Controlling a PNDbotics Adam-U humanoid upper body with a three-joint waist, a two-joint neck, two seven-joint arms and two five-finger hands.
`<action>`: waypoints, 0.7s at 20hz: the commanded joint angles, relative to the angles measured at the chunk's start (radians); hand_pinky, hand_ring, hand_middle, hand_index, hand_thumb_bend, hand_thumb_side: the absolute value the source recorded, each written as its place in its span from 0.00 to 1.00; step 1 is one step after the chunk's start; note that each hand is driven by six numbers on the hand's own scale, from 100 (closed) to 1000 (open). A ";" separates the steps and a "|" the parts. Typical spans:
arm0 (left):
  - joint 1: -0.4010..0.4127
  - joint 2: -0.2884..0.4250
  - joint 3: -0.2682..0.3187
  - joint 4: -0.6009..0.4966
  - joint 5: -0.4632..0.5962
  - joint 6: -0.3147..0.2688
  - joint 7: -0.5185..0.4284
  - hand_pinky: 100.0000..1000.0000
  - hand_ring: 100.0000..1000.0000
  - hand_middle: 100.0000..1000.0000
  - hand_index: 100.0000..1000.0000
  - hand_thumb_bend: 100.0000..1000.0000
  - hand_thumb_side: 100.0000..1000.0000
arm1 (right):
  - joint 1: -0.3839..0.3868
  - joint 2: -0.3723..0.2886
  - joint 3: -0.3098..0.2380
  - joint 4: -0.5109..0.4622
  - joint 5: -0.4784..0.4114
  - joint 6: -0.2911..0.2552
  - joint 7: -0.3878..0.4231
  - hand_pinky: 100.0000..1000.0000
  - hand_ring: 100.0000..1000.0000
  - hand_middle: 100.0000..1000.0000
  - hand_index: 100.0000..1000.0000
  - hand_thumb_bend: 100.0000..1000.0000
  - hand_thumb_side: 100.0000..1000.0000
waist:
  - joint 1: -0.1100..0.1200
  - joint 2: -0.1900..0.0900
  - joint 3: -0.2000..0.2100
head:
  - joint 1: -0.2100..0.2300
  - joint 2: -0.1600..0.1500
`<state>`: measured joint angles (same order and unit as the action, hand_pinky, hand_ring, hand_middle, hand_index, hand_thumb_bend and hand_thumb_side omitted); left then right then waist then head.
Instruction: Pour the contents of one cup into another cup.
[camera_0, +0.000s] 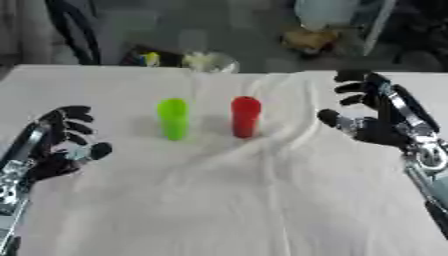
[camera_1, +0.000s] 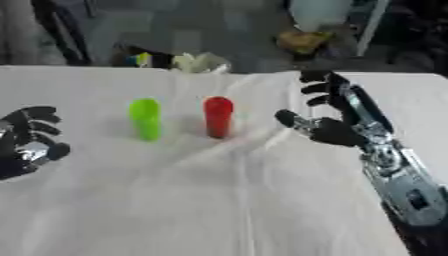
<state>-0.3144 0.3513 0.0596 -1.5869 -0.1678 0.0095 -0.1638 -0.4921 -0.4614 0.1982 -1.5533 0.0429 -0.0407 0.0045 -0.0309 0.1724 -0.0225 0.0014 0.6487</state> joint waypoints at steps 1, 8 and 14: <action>-0.014 0.012 -0.002 -0.007 -0.003 -0.001 0.008 0.52 0.60 0.64 0.79 1.00 0.45 | -0.009 -0.012 -0.002 -0.001 0.001 -0.002 0.004 0.66 0.75 0.76 0.85 0.61 0.37 | 0.003 -0.012 -0.001 | -0.004 -0.008; -0.015 0.010 -0.006 -0.002 -0.008 -0.003 0.004 0.47 0.61 0.64 0.79 1.00 0.47 | -0.014 -0.007 0.004 0.013 -0.011 -0.004 0.005 0.66 0.75 0.76 0.85 0.60 0.37 | 0.004 -0.016 0.001 | -0.007 -0.011; -0.015 0.007 -0.012 0.003 -0.011 -0.005 0.009 0.46 0.61 0.64 0.79 1.00 0.47 | -0.030 -0.003 0.021 0.035 -0.034 -0.001 0.012 0.66 0.74 0.76 0.85 0.59 0.36 | 0.003 -0.020 0.008 | -0.012 -0.013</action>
<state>-0.3163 0.3503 0.0497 -1.5750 -0.1756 0.0067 -0.1588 -0.5030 -0.4527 0.2208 -1.5148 0.0187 -0.0410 0.0123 -0.0289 0.1693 -0.0144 -0.0056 0.6480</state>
